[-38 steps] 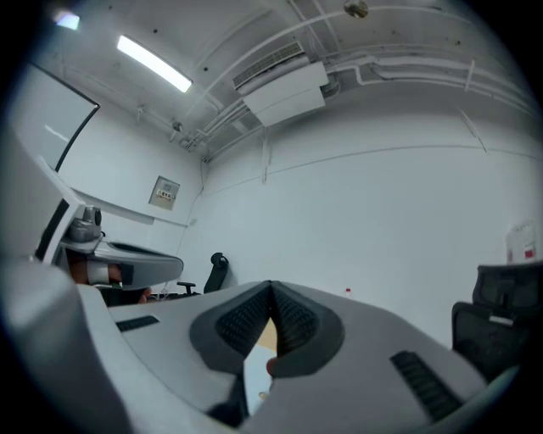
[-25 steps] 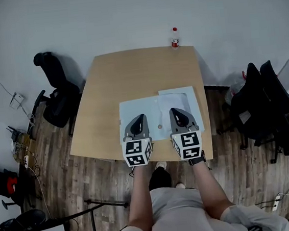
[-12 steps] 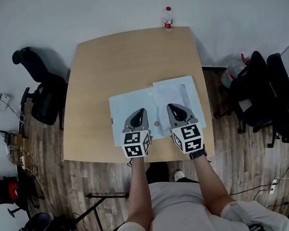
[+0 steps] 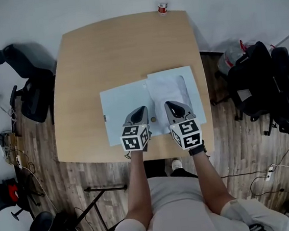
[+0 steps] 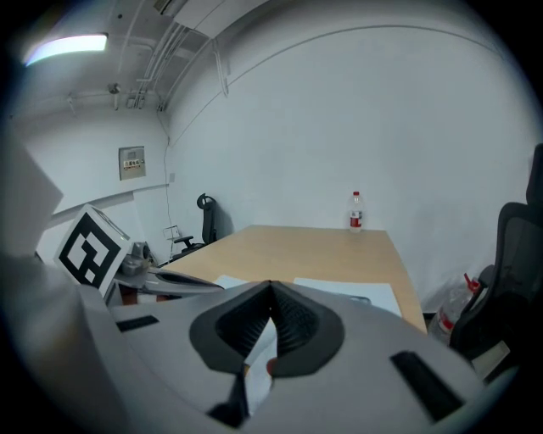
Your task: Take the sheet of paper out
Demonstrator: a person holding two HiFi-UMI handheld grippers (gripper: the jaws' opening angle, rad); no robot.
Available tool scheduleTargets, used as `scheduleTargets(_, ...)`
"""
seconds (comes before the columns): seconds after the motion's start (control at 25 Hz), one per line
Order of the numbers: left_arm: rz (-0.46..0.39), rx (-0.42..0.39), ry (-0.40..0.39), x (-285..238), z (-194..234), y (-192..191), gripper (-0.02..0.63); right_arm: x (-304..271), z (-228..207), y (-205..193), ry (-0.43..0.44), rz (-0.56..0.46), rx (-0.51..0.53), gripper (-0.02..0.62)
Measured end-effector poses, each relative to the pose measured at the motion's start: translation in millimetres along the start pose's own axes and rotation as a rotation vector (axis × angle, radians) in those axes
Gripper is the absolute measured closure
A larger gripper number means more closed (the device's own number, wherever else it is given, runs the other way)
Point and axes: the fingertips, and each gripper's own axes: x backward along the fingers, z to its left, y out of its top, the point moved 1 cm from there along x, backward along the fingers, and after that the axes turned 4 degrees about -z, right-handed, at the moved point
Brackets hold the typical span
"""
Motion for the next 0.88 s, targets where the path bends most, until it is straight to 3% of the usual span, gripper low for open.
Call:
scheduleTargets(0.4, 0.153, 0.07, -0.083, -35, -2, -49, 0.57, -16, -8, -26, -0.01, 0.067, -0.032, 0.583)
scheduleTargets(0.88, 0.346, 0.108, -0.158, -60, -11, -108, 0.472, -26, -14, -50, -0.031, 0.127, -0.065, 0.583)
